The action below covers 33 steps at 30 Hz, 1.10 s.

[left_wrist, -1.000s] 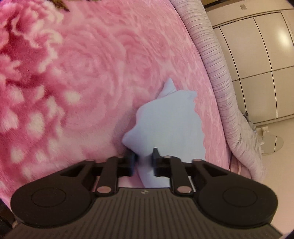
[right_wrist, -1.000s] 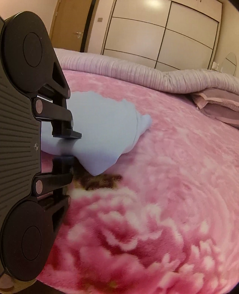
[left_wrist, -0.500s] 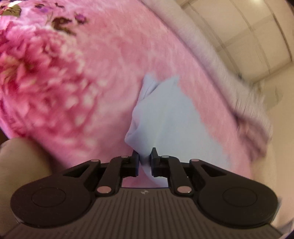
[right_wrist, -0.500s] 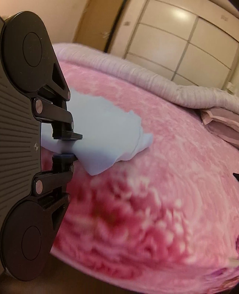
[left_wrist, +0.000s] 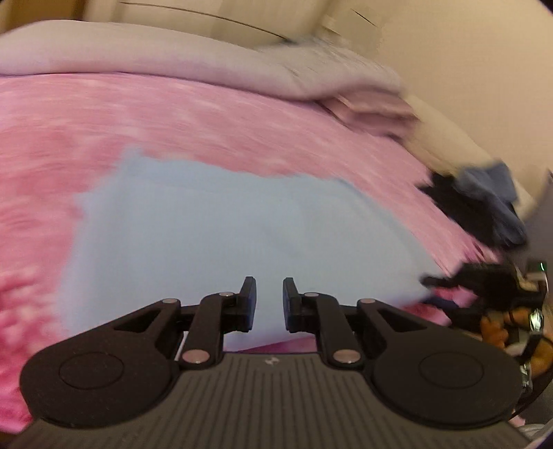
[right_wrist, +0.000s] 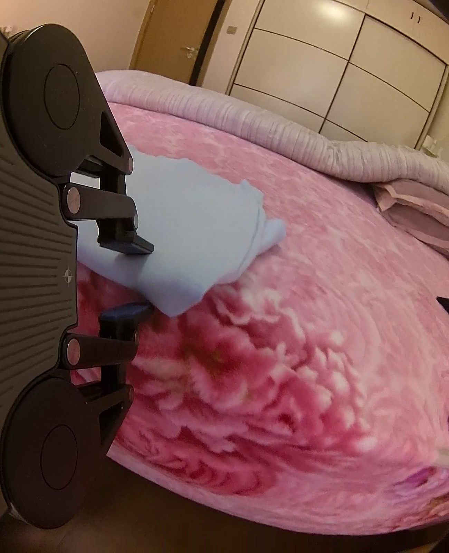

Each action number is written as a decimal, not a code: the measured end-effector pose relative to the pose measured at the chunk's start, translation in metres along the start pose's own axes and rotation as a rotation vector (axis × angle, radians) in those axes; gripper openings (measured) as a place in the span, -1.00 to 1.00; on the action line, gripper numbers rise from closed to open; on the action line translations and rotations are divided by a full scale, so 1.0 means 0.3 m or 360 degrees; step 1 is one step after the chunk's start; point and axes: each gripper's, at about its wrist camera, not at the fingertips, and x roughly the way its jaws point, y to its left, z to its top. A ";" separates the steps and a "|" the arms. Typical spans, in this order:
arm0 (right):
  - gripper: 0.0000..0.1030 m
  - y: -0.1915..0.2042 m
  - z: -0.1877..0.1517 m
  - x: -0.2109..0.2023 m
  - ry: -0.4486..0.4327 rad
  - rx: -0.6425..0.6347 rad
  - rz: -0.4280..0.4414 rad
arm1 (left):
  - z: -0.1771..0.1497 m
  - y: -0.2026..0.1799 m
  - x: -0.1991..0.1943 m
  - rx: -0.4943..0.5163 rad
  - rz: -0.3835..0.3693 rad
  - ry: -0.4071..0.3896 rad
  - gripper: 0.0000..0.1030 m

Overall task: Fold clothes
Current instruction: 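Grasp the sweatshirt's folded edge with both grippers, then lift and fold the held edge over onto the sweatshirt with both grippers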

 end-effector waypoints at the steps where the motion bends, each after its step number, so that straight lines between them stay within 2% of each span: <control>1: -0.30 0.000 0.002 -0.001 -0.0005 -0.0001 -0.0003 | 0.005 -0.023 0.034 0.0055 -0.0035 0.0028 -0.78; 4: -0.29 0.002 0.006 -0.004 -0.0014 -0.0015 -0.0012 | 0.011 -0.071 0.129 0.0194 -0.0091 0.0112 -0.77; 7: -0.29 0.005 0.001 0.005 -0.0008 -0.0030 -0.0018 | -0.030 -0.082 0.232 0.0317 -0.0025 0.0287 -0.79; 9: -0.29 0.006 -0.001 0.012 0.0001 -0.0027 -0.0020 | -0.034 -0.091 0.225 0.0325 -0.0025 0.0269 -0.79; 14: -0.28 0.006 -0.003 0.019 -0.0004 -0.0034 -0.0021 | 0.002 -0.060 0.180 0.0161 -0.0075 0.0145 -0.79; 19: -0.27 0.008 -0.004 0.031 -0.0008 -0.0036 -0.0028 | 0.000 -0.083 0.267 0.0297 0.0010 0.0243 -0.78; 21: -0.27 0.008 -0.003 0.031 -0.0006 -0.0032 -0.0029 | 0.010 -0.101 0.272 0.0337 0.0026 0.0235 -0.80; 24: -0.26 0.005 0.001 0.032 -0.0004 -0.0029 -0.0029 | 0.027 -0.118 0.252 0.0356 -0.0036 0.0157 -0.78; 27: -0.25 0.002 -0.002 0.037 -0.0005 -0.0020 -0.0033 | 0.004 -0.122 0.305 0.0423 0.0039 0.0239 -0.74; 33: -0.24 0.002 -0.003 0.038 -0.0011 0.0020 -0.0045 | 0.023 -0.094 0.253 0.0332 0.0073 0.0157 -0.75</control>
